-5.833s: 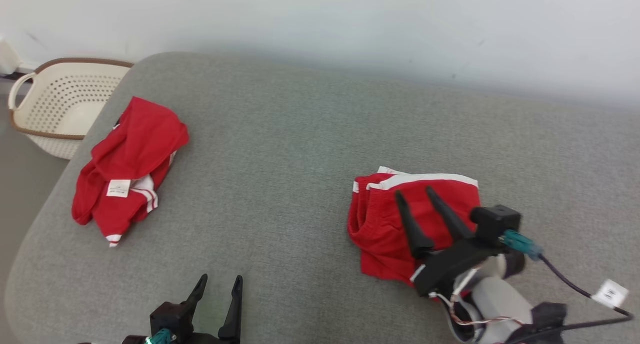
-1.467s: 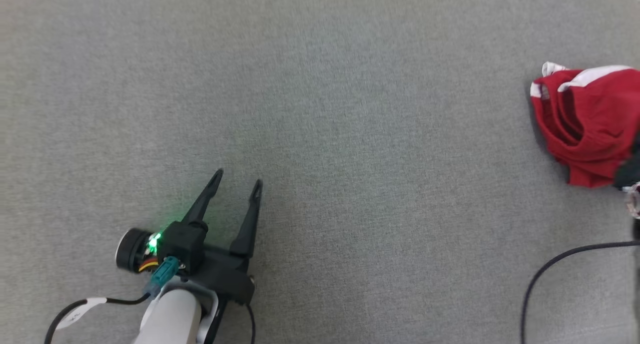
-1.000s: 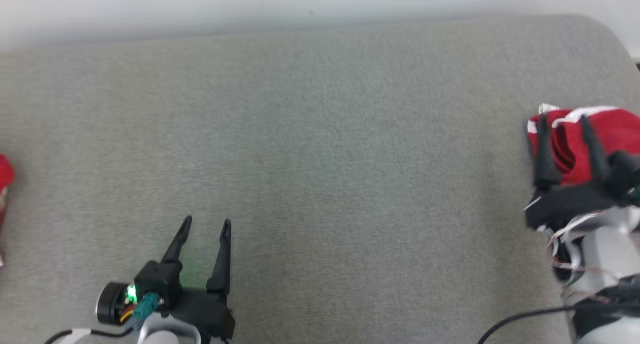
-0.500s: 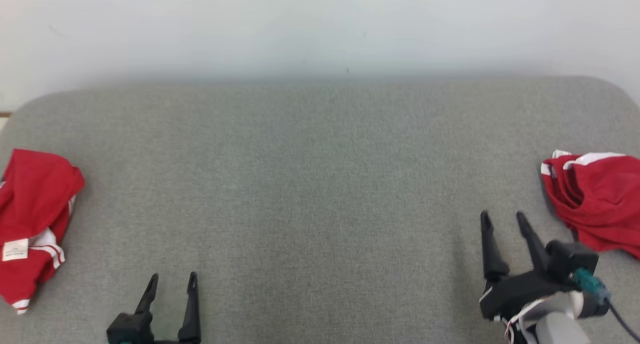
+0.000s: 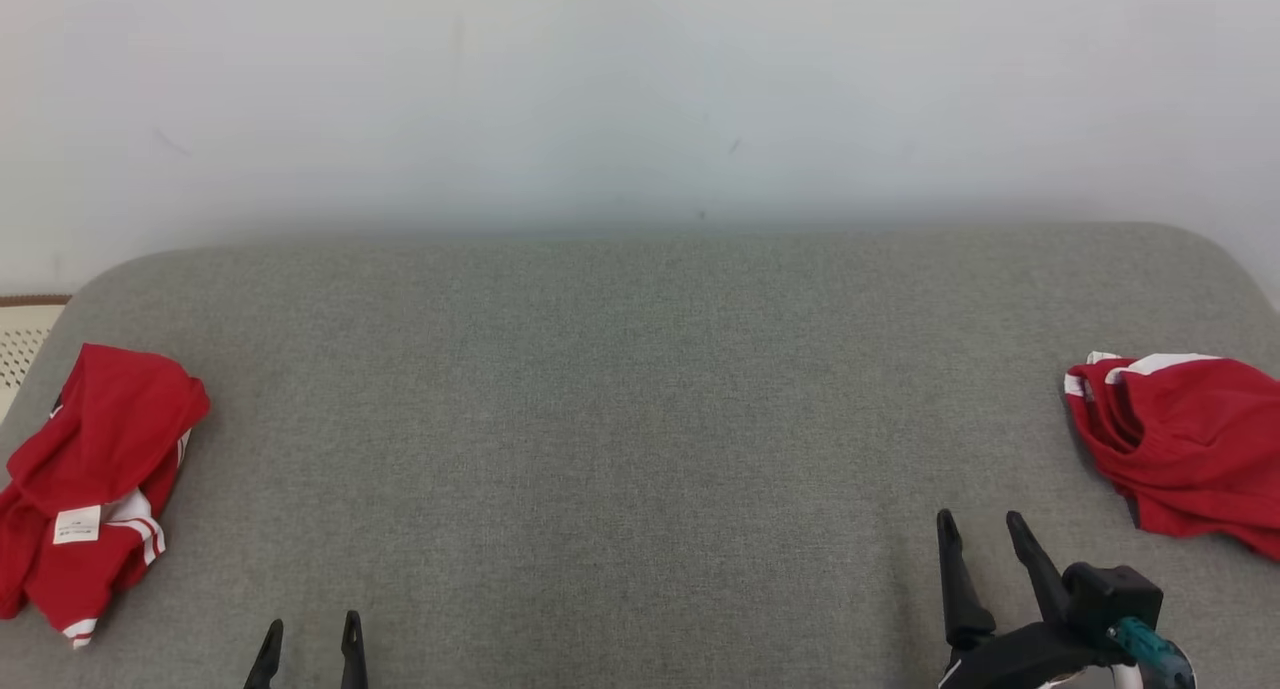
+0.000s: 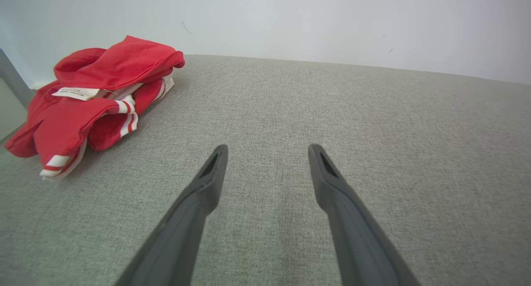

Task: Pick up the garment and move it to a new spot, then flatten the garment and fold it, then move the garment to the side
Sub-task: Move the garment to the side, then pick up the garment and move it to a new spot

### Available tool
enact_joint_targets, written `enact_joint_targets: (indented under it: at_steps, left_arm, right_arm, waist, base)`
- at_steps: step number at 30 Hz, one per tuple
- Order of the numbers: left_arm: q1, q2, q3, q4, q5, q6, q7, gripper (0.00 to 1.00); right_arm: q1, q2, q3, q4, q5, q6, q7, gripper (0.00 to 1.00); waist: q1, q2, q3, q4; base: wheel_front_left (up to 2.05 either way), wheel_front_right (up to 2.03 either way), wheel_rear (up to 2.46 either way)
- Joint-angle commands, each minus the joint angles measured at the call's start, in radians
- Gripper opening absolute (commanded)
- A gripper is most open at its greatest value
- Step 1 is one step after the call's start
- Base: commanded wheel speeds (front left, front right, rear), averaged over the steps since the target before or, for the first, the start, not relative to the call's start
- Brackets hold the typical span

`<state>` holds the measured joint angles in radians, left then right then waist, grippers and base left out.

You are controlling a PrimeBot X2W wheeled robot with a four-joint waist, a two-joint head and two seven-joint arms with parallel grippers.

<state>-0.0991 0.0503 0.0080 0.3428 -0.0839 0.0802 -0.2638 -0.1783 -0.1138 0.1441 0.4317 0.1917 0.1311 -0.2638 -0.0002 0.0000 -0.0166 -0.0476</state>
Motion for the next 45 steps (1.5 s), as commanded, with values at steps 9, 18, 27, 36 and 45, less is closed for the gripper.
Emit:
enact_joint_targets:
  at_steps: [9, 18, 27, 36, 45]
  left_arm:
    - [0.043, 0.001, 0.023, -0.014, -0.005, 0.008, -0.001, 1.0]
    - [0.039, 0.001, 0.02, -0.017, -0.01, 0.008, -0.001, 1.0]
    - [0.042, 0.001, 0.015, -0.016, -0.013, 0.003, -0.001, 1.0]
    - [0.043, 0.001, 0.013, -0.009, -0.016, 0.001, -0.001, 1.0]
    - [0.042, 0.001, 0.013, -0.011, -0.016, -0.002, -0.001, 1.0]
  right_arm:
    - [0.039, 0.006, 0.023, -0.014, -0.025, -0.001, 0.0, 1.0]
    - [0.049, 0.012, 0.021, -0.023, -0.041, -0.001, 0.0, 1.0]
    - [0.051, 0.014, 0.027, -0.018, -0.043, -0.001, 0.0, 1.0]
    - [0.049, 0.012, 0.033, -0.013, -0.039, -0.001, 0.0, 1.0]
    - [0.041, 0.005, 0.035, -0.009, -0.037, -0.001, 0.0, 1.0]
  waist:
    - [0.0002, 0.0, -0.016, -0.014]
    - [0.0002, 0.0, -0.012, -0.018]
    - [0.0002, 0.0, -0.013, -0.017]
    - [0.0002, 0.0, -0.004, -0.015]
    - [0.0002, 0.0, -0.001, -0.016]
  base:
    - [0.0, 0.0, 0.0]
    - [0.0, 0.0, 0.0]
    - [0.0, 0.0, 0.0]
    - [0.0, 0.0, 0.0]
    - [0.0, 0.0, 0.0]
